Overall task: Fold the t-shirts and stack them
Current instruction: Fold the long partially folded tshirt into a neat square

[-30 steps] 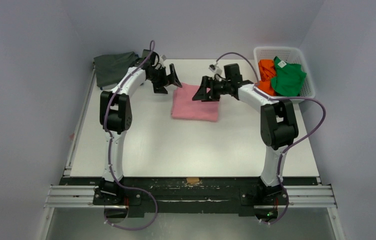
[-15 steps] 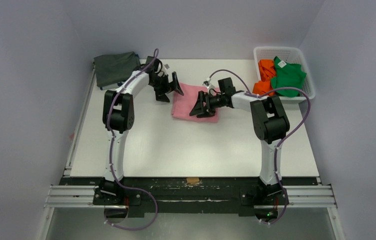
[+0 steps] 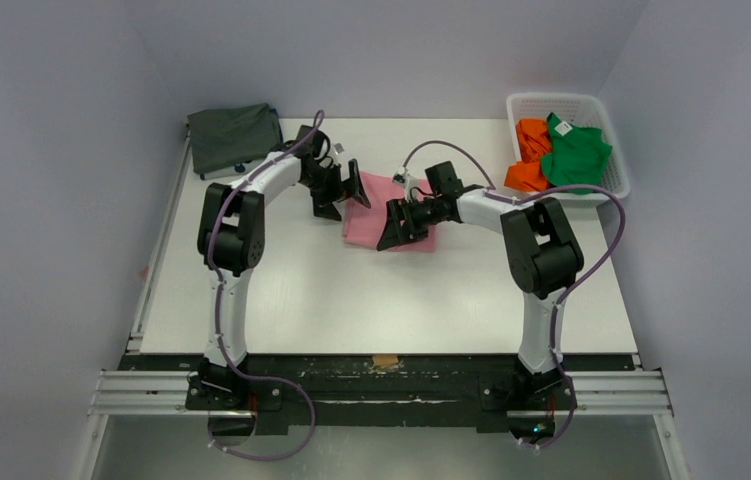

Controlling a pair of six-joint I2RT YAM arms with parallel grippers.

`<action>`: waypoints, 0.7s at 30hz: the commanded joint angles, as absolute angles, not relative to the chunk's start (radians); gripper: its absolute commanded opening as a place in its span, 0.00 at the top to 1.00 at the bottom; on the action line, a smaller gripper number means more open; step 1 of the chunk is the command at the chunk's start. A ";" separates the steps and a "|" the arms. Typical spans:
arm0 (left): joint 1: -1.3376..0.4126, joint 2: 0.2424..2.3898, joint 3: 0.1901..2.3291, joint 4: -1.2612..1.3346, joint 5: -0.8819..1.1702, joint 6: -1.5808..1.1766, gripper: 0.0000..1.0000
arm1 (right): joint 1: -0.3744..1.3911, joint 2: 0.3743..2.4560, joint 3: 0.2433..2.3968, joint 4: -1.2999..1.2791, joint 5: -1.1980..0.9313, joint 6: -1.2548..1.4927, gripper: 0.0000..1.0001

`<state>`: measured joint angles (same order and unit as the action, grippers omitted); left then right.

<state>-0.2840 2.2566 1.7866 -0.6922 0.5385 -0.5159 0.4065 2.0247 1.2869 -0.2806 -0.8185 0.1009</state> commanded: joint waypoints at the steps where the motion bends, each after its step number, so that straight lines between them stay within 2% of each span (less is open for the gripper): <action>1: -0.331 2.218 1.700 -0.678 0.420 -0.541 0.01 | 0.445 2.017 1.197 -0.487 -0.702 0.034 0.17; 6: -0.338 2.211 1.699 -0.675 0.402 -0.559 0.03 | 0.445 1.956 1.158 -0.510 -0.681 0.020 0.16; 10: -0.341 2.265 1.785 -0.731 0.383 -0.559 0.02 | 0.445 1.869 1.143 -0.484 -0.696 0.030 0.15; 18: -0.394 2.256 1.731 -0.675 0.430 -0.591 0.11 | 0.441 1.691 1.074 -0.206 -0.868 0.200 0.14; 21: -0.404 2.225 1.685 -0.697 0.393 -0.607 0.12 | 0.437 1.654 1.062 -0.166 -0.846 0.227 0.14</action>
